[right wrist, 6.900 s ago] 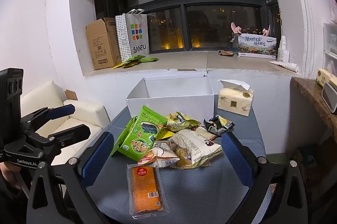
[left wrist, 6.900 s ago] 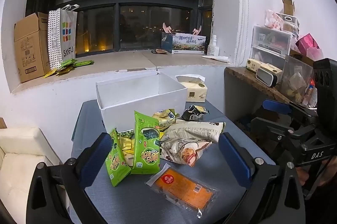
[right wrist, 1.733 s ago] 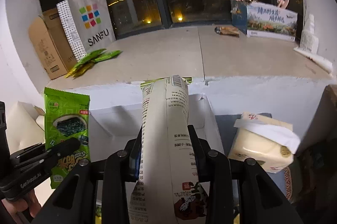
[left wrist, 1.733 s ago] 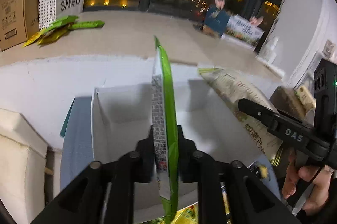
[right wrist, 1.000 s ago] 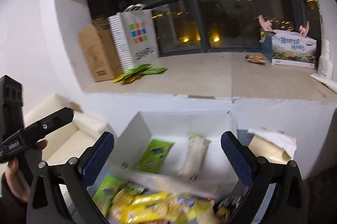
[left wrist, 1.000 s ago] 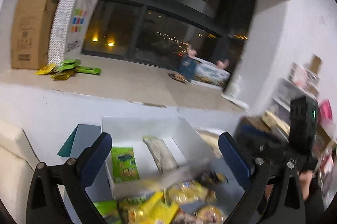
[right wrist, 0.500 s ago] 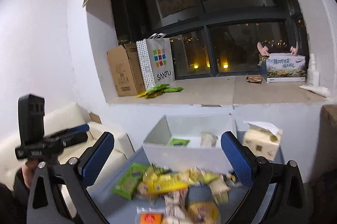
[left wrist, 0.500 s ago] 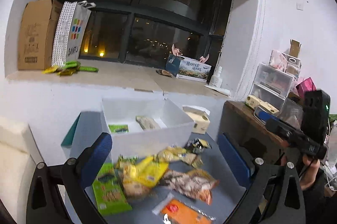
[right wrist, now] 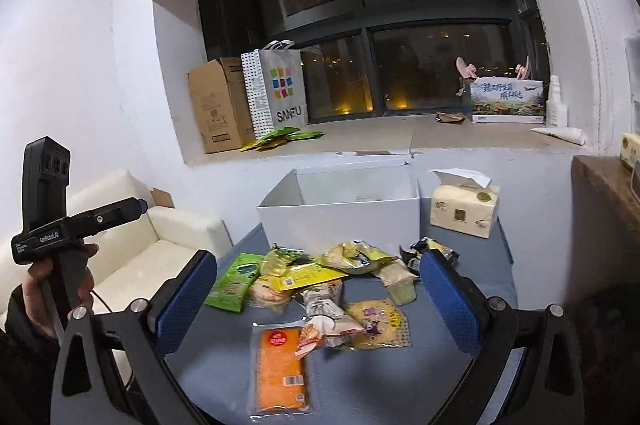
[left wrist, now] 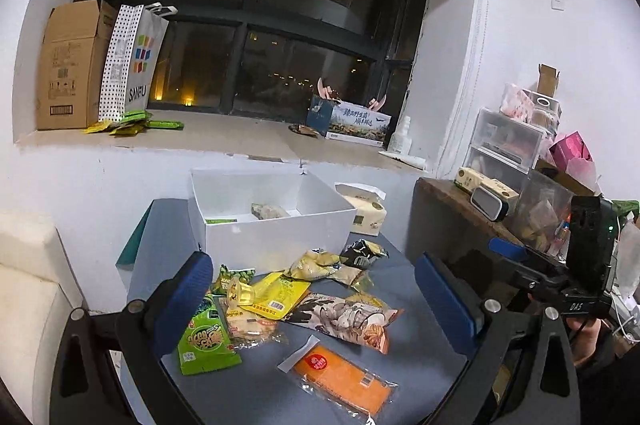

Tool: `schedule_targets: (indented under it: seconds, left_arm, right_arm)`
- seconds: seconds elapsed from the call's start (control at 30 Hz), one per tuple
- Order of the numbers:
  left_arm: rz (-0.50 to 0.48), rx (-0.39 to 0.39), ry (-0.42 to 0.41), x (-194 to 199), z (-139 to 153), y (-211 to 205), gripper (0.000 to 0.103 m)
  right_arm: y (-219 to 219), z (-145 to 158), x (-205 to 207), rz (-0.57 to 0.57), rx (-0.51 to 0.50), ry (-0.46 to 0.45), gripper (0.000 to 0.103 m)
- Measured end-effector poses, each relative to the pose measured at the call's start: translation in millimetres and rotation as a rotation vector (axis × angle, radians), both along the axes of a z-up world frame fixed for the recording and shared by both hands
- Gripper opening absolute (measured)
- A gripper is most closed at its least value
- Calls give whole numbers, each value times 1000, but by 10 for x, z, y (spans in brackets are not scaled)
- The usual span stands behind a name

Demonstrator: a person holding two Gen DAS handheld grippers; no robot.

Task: Organize snacks
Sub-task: 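Withdraw both grippers from the white box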

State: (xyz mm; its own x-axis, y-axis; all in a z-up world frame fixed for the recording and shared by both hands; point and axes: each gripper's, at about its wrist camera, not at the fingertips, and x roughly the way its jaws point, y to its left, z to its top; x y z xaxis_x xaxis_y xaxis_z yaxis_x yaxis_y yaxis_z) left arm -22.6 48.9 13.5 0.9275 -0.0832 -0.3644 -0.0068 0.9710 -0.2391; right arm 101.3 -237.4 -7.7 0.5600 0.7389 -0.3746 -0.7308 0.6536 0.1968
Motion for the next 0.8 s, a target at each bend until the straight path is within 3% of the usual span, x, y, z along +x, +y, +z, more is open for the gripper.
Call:
schedule_targets:
  seconds: [0.63, 0.8]
  left_arm:
    - [34, 12, -28, -205, -7, 62, 103]
    - [53, 14, -34, -267, -5, 117, 103]
  right_arm:
    - [304, -139, -88, 40, -91, 3, 103]
    - [474, -251, 26, 52, -164, 64, 103]
